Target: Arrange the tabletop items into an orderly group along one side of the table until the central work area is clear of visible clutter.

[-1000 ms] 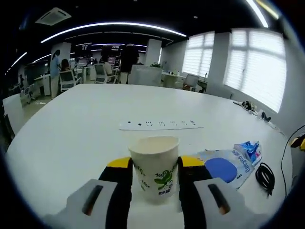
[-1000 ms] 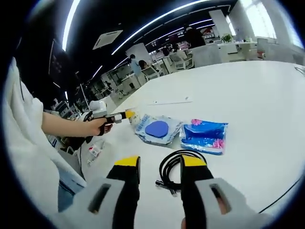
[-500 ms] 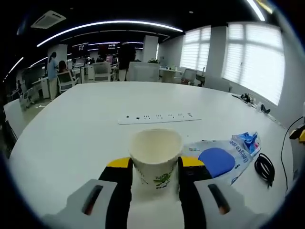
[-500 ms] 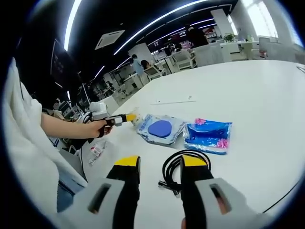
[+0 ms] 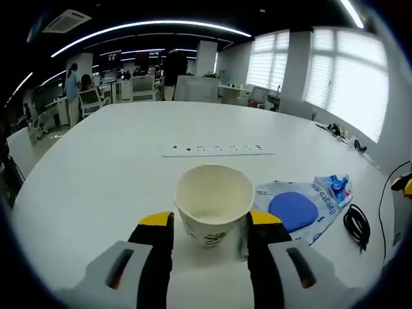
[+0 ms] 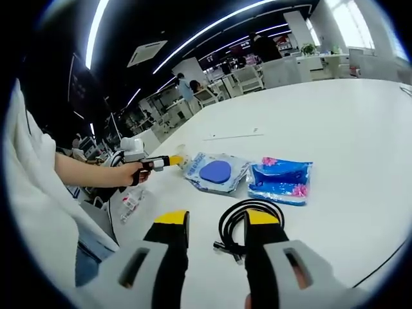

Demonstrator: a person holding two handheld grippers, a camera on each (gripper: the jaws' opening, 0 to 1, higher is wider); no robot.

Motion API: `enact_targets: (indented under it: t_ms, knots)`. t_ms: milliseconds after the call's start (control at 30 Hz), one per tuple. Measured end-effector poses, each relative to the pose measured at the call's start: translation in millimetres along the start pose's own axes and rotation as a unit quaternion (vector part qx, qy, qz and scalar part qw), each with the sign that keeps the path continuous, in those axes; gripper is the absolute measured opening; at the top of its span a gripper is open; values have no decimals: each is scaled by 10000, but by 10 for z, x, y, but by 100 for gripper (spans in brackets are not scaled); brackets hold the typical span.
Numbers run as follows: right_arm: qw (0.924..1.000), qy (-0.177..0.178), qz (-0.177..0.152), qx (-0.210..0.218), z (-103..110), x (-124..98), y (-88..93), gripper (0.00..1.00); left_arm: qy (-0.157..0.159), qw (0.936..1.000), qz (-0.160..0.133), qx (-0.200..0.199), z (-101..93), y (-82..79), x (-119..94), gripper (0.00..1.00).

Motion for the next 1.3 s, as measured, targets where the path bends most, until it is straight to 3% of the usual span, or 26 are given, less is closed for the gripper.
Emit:
enact_targets:
  t_ms: [267, 667, 1300]
  knots:
    - [10000, -87, -17, -10, 52, 33, -1, 33, -56, 10000, -2, -47, 12, -20, -49, 79]
    - [9997, -240, -86, -26, 139, 0, 15, 34, 19, 9995, 38, -316, -59, -37, -307, 81]
    - [9991, -409, 85, 4, 245, -88, 264, 35, -351, 9986, 85, -395, -71, 140, -1021, 79]
Point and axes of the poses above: the point that each gripper's makers call its tool centre point, and the gripper's own axes: x roughly forward along the fingers, z roughly to its left, y roughly out of its underside, the point moved 5 cm from there along -x, roughly backward along the fingers, and after that the axes turned 15 degrees about y, right-handed, at the moved point
